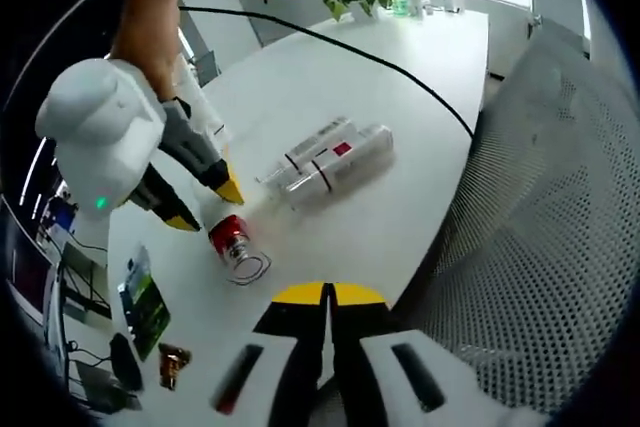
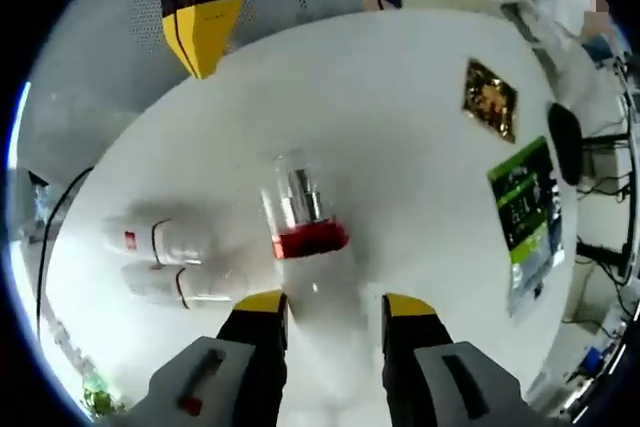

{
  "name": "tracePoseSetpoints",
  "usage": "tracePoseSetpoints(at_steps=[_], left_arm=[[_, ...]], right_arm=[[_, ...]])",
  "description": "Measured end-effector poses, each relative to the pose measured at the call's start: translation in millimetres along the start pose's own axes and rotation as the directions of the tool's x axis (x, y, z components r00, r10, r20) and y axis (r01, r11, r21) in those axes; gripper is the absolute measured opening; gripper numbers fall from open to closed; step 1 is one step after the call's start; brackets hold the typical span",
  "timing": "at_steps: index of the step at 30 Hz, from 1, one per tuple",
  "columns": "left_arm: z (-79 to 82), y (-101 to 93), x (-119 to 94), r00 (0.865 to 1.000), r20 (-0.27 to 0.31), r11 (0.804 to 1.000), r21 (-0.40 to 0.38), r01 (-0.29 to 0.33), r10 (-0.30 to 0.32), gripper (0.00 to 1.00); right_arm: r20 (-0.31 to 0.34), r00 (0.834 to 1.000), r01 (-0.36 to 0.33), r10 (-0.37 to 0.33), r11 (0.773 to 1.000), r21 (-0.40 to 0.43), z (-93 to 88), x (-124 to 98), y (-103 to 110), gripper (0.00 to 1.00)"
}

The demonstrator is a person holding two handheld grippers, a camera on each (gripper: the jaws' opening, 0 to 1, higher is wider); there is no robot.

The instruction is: Arrange the skincare products in the storage area until every visible bottle or jar stands upright without overlapping.

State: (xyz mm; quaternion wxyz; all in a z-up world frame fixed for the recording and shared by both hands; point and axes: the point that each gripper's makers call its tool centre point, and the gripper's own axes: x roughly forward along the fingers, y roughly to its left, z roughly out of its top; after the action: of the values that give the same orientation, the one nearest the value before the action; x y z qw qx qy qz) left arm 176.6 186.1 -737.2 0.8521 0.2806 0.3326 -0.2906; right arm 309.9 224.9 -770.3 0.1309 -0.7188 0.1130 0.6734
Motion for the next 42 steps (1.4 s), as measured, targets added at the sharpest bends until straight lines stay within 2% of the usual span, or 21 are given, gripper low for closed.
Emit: tracePoseSetpoints(at_steps=[2, 6, 10, 13, 14, 16, 22, 24, 26, 29, 32, 34, 35, 40, 42], left_arm=[[0.0, 0.4, 0.0, 1.0, 0.0, 1.0, -0.001, -0.001, 0.001, 0.0], [3.1, 0.6, -1.1, 1.0, 0.017, 1.0, 0.009, -0.004, 0.004, 0.01], [3.2, 1.0, -0.4, 1.0, 0.018, 1.0, 0.006, -0.003, 0.003, 0.01], [2.7, 1.2, -0.5, 1.0, 0.015, 1.0, 0.004, -0.002, 0.002, 0.01], [2.7, 1.2, -0.4, 1.0, 0.015, 1.0, 0.004, -0.002, 0.002, 0.01], [1.6, 1.2, 0.0, 1.0, 0.009, 1.0, 0.003, -0.001, 0.001, 0.01], [0.4, 0.9, 0.2, 1.0, 0.004, 1.0, 0.004, 0.0, 0.0, 0.01], [0.5, 0.1, 0.5, 1.0, 0.005, 1.0, 0.007, 0.004, -0.004, 0.01], [0.1, -0.8, 0.7, 1.0, 0.001, 1.0, 0.009, 0.007, -0.007, 0.01], [0.9, -1.9, 0.9, 1.0, 0.003, 1.0, 0.015, 0.01, -0.01, 0.01], [-0.6, -3.7, 1.0, 1.0, -0.006, 1.0, 0.015, 0.018, -0.018, 0.01], [-0.7, -4.3, 0.9, 1.0, -0.007, 1.0, 0.015, 0.021, -0.021, 0.01], [-0.3, -5.0, 0.7, 1.0, -0.005, 1.0, 0.014, 0.024, -0.024, 0.01], [-2.2, -8.8, 1.7, 0.999, -0.016, 0.999, 0.021, 0.039, -0.039, 0.01], [-1.8, -9.3, 1.4, 0.999, -0.016, 0.999, 0.024, 0.041, -0.04, 0.01]], right_arm=[[0.028, 0.999, -0.02, 0.019, 1.0, 0.02, 5.5, 5.4, 0.2, 0.32], [0.02, 0.998, -0.052, 0.052, 0.999, -0.002, 8.5, 9.5, -0.3, 0.31], [0.051, 0.997, -0.051, 0.052, 0.999, -0.011, 7.8, 10.1, -0.2, 0.29], [0.047, 0.998, -0.048, 0.049, 0.998, -0.029, 8.2, 10.7, -1.2, 0.26], [0.044, 0.998, -0.05, 0.05, 0.999, -0.007, 7.9, 10.8, -2.3, 0.25], [0.08, 0.996, -0.059, 0.048, 0.988, 0.143, 7.8, 10.2, -4.9, 0.24], [0.088, 0.996, -0.025, 0.01, 0.984, 0.177, 2.1, 1.6, -7.4, 0.24], [0.094, 0.995, -0.005, -0.016, 0.975, 0.223, -1.0, -4.0, -8.0, 0.24], [0.099, 0.994, 0.013, -0.043, 0.957, 0.289, -3.9, -12.4, -8.7, 0.24], [0.11, 0.99, 0.051, -0.09, 0.946, 0.319, -3.9, -21.4, -11.3, 0.23], [0.1, 0.983, 0.105, -0.152, 0.922, 0.373, -6.5, -35.4, -12.1, 0.23], [0.1, 0.975, 0.136, -0.198, 0.892, 0.432, -5.3, -46.8, -10.9, 0.23], [0.131, 0.964, 0.146, -0.23, 0.876, 0.46, 0.7, -53.1, -10.9, 0.23], [0.129, 0.955, 0.164, -0.268, 0.837, 0.523, 2.5, -60.1, 0.4, 0.22], [0.13, 0.95, 0.161, -0.283, 0.803, 0.573, 1.5, -59.8, 4.2, 0.21]])
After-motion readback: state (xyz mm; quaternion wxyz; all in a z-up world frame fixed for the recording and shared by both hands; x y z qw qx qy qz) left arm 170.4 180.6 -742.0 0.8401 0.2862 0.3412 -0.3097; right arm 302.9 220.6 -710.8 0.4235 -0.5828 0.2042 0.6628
